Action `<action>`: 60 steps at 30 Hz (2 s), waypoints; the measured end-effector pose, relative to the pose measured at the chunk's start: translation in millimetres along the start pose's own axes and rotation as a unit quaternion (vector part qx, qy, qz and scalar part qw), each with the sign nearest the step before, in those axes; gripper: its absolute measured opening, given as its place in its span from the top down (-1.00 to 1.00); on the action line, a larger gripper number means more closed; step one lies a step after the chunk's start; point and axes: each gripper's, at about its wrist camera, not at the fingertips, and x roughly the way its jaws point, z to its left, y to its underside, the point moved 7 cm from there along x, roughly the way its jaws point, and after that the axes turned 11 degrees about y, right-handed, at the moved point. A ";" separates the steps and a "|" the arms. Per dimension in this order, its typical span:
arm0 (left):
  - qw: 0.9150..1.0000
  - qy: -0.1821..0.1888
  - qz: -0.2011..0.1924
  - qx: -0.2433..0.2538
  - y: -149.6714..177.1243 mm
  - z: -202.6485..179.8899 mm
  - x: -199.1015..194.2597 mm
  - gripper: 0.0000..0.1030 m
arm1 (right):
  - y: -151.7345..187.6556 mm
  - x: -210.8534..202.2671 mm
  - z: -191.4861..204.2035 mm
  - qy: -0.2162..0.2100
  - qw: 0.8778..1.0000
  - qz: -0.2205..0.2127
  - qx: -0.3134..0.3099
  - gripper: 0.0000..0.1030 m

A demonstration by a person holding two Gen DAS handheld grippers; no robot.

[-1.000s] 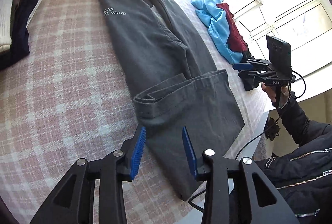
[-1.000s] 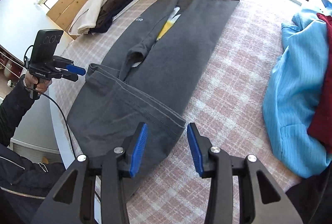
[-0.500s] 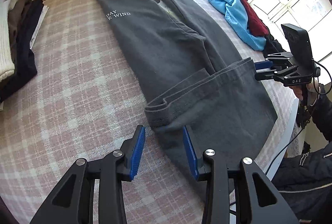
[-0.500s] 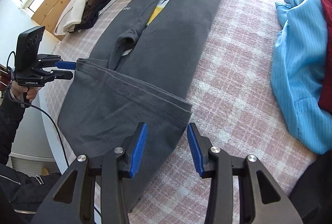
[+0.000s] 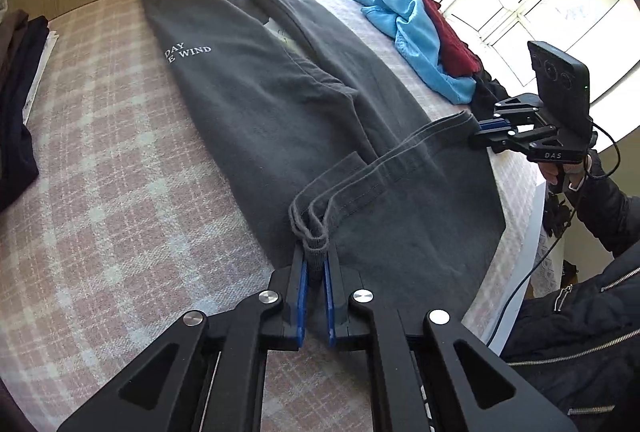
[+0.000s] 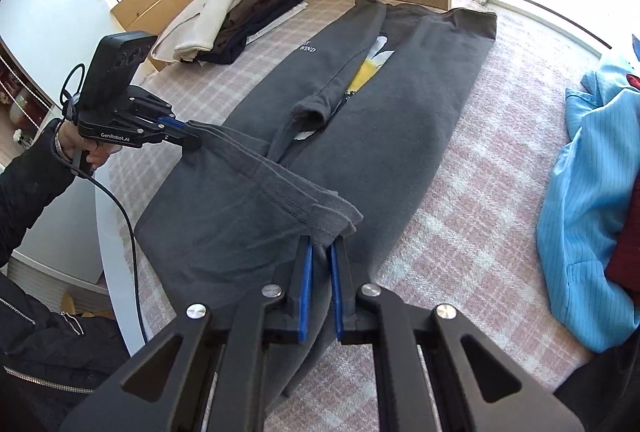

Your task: Fold clothes

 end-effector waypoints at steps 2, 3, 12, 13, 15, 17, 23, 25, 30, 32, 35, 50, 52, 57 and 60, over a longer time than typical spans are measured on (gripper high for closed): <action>1.000 -0.003 0.011 -0.007 0.5 6.0 3.8 0.86 | 7.6 9.3 -9.8 0.028 0.999 0.028 -0.008 0.74; 1.000 -0.003 0.018 -0.008 0.8 8.2 6.6 0.79 | 11.7 15.0 -16.0 0.037 0.998 0.045 -0.004 0.73; 0.998 -0.008 0.048 0.047 -5.3 -13.9 15.2 0.90 | 4.3 28.1 -13.2 0.004 0.999 0.045 -0.007 0.37; 0.997 0.018 0.044 0.059 -7.2 -28.0 10.8 0.90 | 4.8 27.9 -12.5 0.001 0.999 0.044 -0.008 0.37; 0.992 0.084 0.036 0.085 -10.9 -60.9 0.2 0.90 | 6.3 26.4 -13.4 -0.003 0.999 0.040 -0.005 0.37; 0.983 0.143 0.027 0.116 -19.5 -86.5 -5.8 0.90 | 7.7 22.7 -16.1 -0.017 0.999 0.031 0.010 0.38; 0.994 0.023 0.093 0.055 -26.2 3.0 36.2 0.83 | 8.2 25.8 -18.3 -0.019 0.999 0.028 0.026 0.48; 0.995 0.038 0.085 0.041 -23.1 12.1 33.5 0.74 | 7.8 27.5 -17.3 -0.012 0.999 0.029 0.029 0.48; 0.990 0.000 0.108 0.086 -22.4 -2.6 25.6 0.36 | 8.9 24.4 -18.2 0.010 0.998 0.051 0.041 0.48; 0.988 -0.003 0.109 0.108 -28.3 -15.7 17.0 0.29 | 5.4 16.3 -18.3 0.015 0.998 0.047 0.042 0.48; 0.983 0.014 0.107 0.147 -44.0 -44.9 9.6 0.21 | -6.3 0.7 -15.9 0.003 0.998 0.026 0.052 0.48; 0.943 0.056 0.257 0.205 -63.2 -54.9 87.6 0.52 | -39.7 54.8 35.6 -0.044 0.986 0.094 -0.133 0.35; 0.944 0.071 0.249 0.205 -63.2 -59.8 80.7 0.76 | -39.4 57.7 34.9 -0.057 0.985 0.100 -0.132 0.35; 0.936 0.115 0.235 0.237 -61.3 -90.8 61.1 0.86 | -37.3 57.5 38.0 -0.065 0.981 0.104 -0.151 0.35; 0.926 0.137 0.232 0.264 -65.0 -107.7 57.3 0.86 | -37.0 55.9 40.1 -0.068 0.979 0.104 -0.161 0.35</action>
